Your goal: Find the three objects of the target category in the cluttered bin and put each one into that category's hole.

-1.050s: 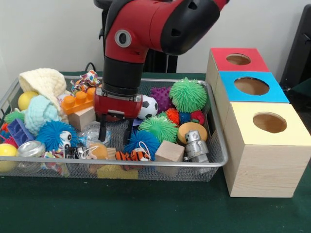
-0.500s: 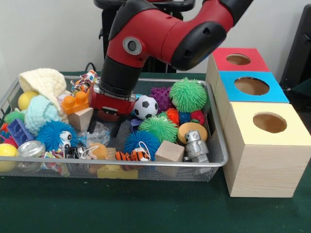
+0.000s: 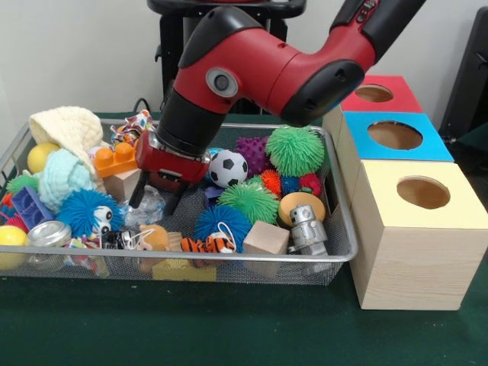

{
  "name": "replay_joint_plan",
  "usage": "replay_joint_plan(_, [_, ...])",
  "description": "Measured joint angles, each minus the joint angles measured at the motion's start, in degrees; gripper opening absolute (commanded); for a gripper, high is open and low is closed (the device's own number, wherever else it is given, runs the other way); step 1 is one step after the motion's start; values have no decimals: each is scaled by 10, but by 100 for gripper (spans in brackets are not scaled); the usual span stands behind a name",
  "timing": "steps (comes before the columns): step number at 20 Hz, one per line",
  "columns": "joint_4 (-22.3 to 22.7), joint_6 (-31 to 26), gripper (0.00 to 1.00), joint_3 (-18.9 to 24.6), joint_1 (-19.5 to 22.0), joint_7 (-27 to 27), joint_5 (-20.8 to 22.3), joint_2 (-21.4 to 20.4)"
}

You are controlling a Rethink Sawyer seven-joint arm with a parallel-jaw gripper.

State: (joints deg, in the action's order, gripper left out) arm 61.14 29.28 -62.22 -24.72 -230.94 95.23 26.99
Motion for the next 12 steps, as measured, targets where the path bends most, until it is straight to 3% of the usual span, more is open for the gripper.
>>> replay_joint_plan(12, [-2, 0, 100, -27, -6, 0, -25, 25])
